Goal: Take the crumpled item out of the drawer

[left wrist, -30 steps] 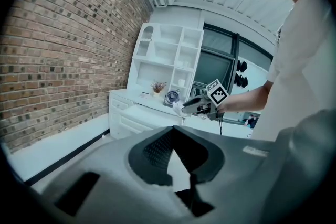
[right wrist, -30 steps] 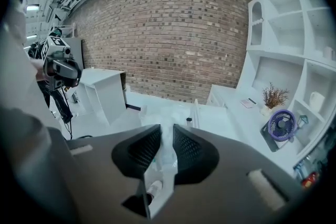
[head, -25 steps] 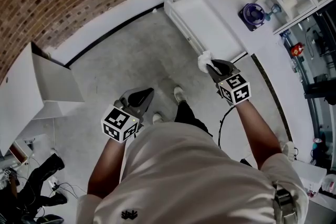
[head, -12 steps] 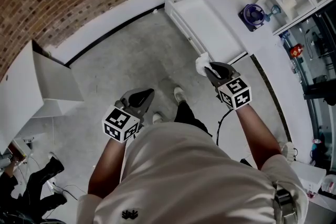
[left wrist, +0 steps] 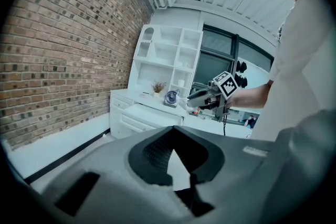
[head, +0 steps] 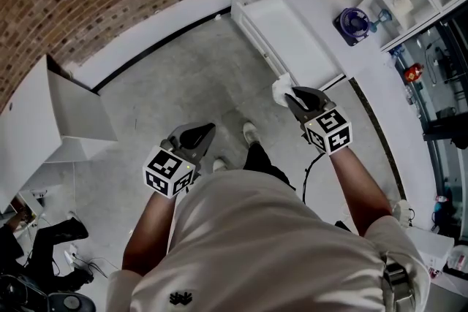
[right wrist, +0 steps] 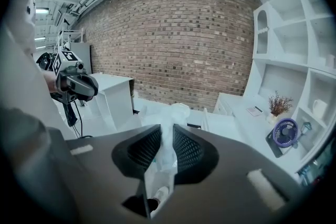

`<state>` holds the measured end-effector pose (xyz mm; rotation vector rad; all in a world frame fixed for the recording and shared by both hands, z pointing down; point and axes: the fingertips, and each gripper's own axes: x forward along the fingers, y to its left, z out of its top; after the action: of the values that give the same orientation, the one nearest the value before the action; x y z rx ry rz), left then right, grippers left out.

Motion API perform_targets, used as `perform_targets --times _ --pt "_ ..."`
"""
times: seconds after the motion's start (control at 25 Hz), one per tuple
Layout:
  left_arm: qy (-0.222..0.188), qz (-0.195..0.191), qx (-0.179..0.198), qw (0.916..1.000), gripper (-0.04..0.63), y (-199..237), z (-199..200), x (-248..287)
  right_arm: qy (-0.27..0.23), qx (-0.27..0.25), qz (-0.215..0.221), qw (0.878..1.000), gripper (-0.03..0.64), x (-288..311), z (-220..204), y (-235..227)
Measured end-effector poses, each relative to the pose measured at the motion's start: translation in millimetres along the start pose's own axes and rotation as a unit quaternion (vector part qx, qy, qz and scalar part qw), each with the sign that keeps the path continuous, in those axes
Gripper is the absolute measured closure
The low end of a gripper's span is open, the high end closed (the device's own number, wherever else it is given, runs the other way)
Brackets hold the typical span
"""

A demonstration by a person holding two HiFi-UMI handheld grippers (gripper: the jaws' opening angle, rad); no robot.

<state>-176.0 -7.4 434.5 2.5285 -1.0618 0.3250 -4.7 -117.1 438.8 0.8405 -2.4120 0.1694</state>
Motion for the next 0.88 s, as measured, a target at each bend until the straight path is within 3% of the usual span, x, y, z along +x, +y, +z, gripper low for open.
perform_targets --times 0.88 --pt "-0.003 -0.011 0.003 0.9999 0.59 -9.0 8.9 6.3 -0.011 0.006 0.005 1.0 0.531 -14.1 5.3 0.4"
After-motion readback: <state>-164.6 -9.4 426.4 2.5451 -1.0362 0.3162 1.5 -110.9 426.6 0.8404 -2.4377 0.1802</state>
